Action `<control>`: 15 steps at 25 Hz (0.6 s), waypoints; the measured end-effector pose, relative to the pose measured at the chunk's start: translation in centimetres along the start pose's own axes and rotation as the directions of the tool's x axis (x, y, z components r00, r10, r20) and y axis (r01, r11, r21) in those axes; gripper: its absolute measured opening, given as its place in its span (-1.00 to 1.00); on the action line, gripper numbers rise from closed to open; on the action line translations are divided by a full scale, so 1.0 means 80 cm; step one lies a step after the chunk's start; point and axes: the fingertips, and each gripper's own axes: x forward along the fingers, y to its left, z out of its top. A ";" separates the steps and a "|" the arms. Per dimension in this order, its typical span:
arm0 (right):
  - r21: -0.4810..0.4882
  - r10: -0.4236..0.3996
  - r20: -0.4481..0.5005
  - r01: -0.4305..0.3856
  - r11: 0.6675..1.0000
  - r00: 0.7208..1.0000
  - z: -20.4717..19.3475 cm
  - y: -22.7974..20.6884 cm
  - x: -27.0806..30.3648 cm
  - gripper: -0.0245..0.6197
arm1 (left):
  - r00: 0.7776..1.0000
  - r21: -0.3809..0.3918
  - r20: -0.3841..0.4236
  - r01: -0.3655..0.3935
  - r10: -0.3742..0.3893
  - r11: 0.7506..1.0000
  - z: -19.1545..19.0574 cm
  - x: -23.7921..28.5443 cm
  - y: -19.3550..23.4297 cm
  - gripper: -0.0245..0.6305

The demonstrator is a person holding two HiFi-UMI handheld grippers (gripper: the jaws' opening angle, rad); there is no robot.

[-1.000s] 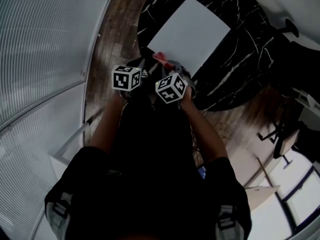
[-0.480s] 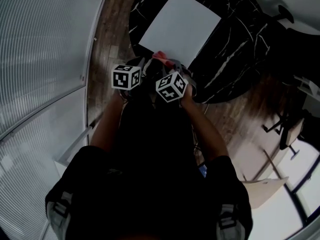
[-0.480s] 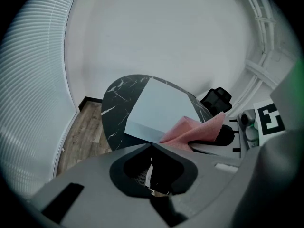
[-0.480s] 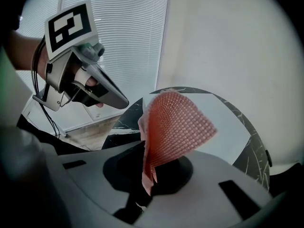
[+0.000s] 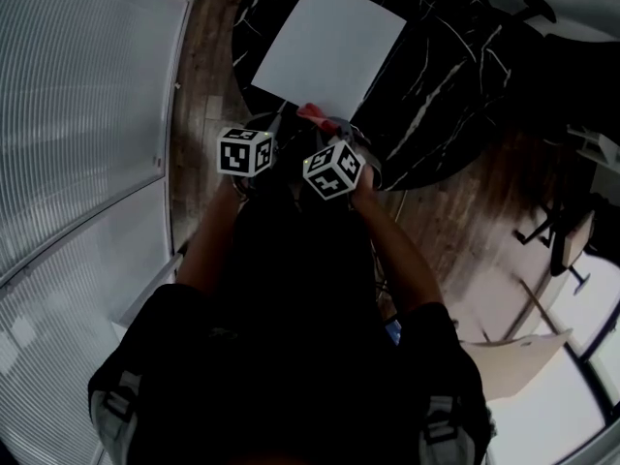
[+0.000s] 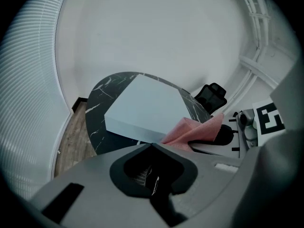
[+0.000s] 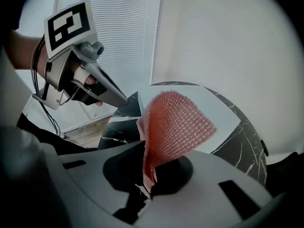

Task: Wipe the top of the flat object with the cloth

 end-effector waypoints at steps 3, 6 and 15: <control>0.013 -0.014 0.002 0.014 1.000 1.000 -0.010 -0.005 -0.006 -0.90 | 1.000 0.013 -0.009 0.006 -0.006 1.000 -0.003 0.005 -0.010 -0.92; 0.031 -0.019 0.005 0.019 0.999 1.000 -0.019 -0.008 -0.012 -0.90 | 1.000 0.026 -0.012 0.007 -0.006 1.000 -0.005 0.007 -0.020 -0.92; 0.065 -0.020 0.021 0.019 0.998 1.000 -0.044 -0.019 -0.026 -0.90 | 1.000 0.051 -0.011 -0.001 0.002 0.999 -0.009 0.011 -0.051 -0.92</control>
